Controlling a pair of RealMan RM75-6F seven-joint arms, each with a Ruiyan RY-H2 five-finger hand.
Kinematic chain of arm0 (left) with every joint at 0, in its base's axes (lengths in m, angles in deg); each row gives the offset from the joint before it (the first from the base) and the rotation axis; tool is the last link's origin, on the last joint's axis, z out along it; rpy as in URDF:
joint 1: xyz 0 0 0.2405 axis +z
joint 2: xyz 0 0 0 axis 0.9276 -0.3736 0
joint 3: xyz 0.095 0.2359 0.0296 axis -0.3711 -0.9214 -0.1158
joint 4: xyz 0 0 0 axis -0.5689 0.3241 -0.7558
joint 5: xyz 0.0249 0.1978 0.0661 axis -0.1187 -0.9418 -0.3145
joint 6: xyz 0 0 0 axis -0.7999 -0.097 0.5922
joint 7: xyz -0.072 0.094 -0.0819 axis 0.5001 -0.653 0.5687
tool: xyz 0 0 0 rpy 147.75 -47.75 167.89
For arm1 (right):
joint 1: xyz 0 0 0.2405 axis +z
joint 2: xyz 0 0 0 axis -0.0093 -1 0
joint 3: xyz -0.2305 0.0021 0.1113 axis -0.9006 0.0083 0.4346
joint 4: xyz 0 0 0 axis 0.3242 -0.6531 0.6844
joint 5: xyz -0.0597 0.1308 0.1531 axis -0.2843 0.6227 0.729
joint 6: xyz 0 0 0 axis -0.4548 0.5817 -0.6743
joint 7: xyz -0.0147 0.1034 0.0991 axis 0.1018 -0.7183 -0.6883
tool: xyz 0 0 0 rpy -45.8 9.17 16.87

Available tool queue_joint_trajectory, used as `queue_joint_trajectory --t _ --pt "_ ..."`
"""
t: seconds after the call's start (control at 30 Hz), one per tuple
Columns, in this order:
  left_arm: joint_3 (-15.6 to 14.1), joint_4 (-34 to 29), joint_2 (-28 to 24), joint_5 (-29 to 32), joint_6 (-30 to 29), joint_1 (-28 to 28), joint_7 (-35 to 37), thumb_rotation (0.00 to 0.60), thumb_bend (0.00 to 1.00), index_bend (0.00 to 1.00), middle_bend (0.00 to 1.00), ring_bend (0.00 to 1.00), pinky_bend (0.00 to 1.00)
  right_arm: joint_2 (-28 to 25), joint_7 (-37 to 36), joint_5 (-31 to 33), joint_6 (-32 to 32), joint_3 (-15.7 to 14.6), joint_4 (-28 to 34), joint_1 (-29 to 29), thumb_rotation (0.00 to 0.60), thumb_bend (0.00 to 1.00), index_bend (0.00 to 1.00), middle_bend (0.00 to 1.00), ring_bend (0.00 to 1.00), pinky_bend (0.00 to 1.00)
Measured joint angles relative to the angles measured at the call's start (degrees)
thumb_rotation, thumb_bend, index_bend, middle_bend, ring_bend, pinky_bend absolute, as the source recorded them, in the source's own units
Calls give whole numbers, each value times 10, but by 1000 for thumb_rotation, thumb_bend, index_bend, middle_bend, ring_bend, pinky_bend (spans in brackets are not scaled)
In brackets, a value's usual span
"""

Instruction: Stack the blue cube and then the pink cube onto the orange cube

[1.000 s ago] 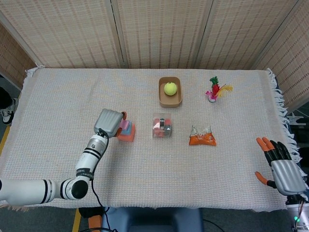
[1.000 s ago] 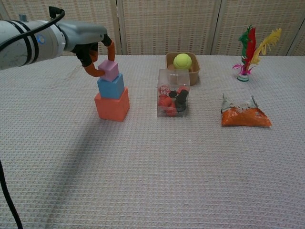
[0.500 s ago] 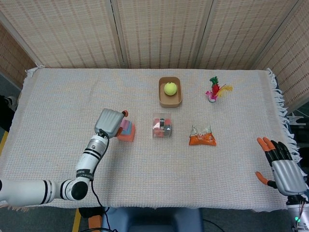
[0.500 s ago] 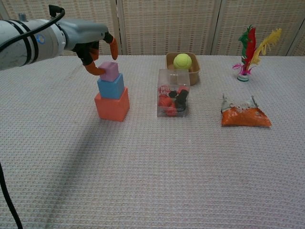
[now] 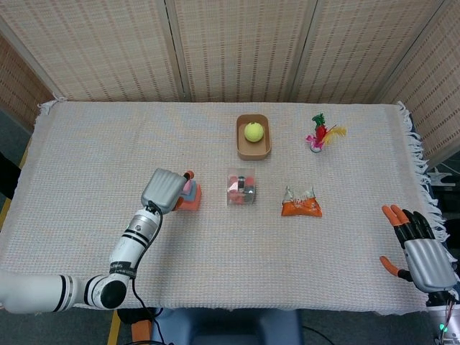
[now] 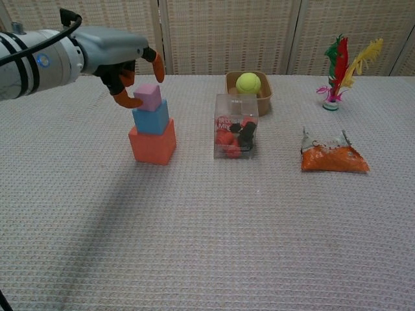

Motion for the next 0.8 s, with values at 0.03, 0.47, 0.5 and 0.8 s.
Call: queue_joint_trajectory --t 0.03,0.47,0.5,0.8 --pt "-3 -9 -5 -10 -4 5 4 600 342 233 1000 1000 1000 -1 -1 -1 1 -1 0 0 600 140 0 0 0 0" --pt "-181 -42 -96 -371 -214 288 279 600 339 77 115 14 162 -2 5 -24 6 -13 1 -5 600 139 0 0 0 0" --pt "-194 -15 -94 -404 -253 328 321 600 339 79 106 5 146 0 9 -25 7 -14 1 -6 600 139 0 0 0 0" --pt "-240 170 -90 -484 -365 473 484 600 347 71 39 0 108 12 39 -35 7 -21 5 -9 600 139 0 0 0 0"
